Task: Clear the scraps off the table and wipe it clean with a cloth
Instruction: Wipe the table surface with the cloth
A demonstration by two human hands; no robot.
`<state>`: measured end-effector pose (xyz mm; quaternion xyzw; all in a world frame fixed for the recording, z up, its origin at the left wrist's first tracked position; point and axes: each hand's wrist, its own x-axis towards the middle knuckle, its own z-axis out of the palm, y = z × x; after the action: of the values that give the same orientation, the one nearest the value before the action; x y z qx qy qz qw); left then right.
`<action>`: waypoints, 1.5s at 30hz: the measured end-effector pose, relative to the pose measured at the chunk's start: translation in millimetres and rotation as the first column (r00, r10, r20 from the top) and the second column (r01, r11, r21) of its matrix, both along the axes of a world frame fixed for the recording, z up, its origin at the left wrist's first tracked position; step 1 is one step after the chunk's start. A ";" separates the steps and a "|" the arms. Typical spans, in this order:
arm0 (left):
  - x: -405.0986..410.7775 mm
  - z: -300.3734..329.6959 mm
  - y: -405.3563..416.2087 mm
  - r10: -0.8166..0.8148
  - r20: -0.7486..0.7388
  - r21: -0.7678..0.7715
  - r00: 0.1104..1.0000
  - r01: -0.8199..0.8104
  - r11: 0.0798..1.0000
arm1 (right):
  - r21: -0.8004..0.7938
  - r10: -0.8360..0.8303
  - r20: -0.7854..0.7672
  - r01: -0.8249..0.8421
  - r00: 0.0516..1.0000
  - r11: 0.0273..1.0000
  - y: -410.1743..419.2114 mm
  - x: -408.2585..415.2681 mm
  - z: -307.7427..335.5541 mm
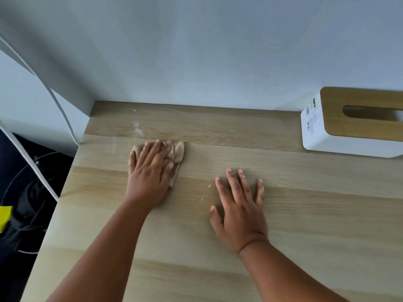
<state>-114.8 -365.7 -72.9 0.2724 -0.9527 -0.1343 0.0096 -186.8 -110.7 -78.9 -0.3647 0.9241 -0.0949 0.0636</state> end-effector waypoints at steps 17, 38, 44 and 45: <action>105.6 -4.6 50.8 -0.448 -0.061 -0.023 0.892 0.447 0.894 | -0.029 0.008 0.000 -0.008 1.000 1.000 1.9 0.4 -1.4; 23.3 -0.7 89.2 -0.441 0.009 -0.054 0.897 0.441 0.896 | -0.045 0.043 0.070 -0.040 0.997 0.998 6.2 -3.0 3.4; 85.3 7.0 96.7 -0.486 -0.013 0.026 0.874 0.486 0.873 | -0.064 0.056 0.090 -0.050 0.994 0.997 5.4 1.3 15.2; 100.7 7.3 92.6 -0.481 -0.028 0.037 0.876 0.482 0.875 | -0.069 0.053 0.096 -0.046 0.994 0.997 5.3 1.1 15.9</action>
<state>-14.1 -273.1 -65.6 0.0258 -0.9873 -0.1552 -0.0215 -185.8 -105.4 -63.0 -0.3845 0.9068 -0.1420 0.0986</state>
